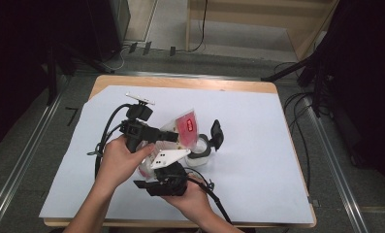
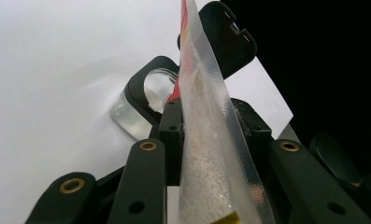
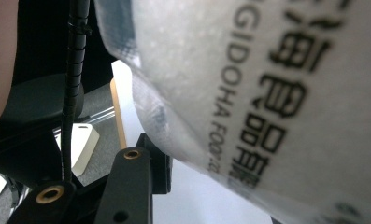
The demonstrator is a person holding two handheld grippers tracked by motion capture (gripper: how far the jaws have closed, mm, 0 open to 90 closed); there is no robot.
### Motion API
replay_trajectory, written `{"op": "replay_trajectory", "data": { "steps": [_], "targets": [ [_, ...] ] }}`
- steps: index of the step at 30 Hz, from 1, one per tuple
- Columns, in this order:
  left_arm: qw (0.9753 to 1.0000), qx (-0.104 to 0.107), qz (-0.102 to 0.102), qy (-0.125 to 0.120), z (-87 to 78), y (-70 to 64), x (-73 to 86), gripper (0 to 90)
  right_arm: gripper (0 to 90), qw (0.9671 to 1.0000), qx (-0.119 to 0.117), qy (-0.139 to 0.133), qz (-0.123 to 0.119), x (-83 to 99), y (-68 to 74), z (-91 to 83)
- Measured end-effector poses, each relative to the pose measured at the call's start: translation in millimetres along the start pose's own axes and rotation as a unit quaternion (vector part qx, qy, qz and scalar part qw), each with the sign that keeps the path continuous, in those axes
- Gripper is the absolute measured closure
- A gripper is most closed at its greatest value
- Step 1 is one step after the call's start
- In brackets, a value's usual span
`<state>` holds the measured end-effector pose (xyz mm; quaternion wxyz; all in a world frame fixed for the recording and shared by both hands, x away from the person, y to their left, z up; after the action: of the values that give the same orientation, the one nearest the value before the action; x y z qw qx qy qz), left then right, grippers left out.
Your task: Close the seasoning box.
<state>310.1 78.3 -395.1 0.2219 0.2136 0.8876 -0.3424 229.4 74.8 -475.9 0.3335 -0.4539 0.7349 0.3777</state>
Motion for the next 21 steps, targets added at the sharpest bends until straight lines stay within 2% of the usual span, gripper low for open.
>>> {"op": "replay_trajectory", "data": {
  "steps": [21],
  "targets": [
    [1.0, 0.001, 0.006, 0.001, -0.5, -0.1, 0.1, 69.9, 62.8, 1.0, 0.002, 0.001, -0.003, 0.0, -0.3, -0.1]
  ]
}}
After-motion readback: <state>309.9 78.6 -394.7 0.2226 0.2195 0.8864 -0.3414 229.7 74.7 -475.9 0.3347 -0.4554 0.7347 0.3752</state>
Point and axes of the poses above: each handheld gripper's, and its own axes: z roughly forward along the jaws, x roughly out of its underside, y roughly to its left, the point moved 8 cm from there along z, roughly forward along the jaws
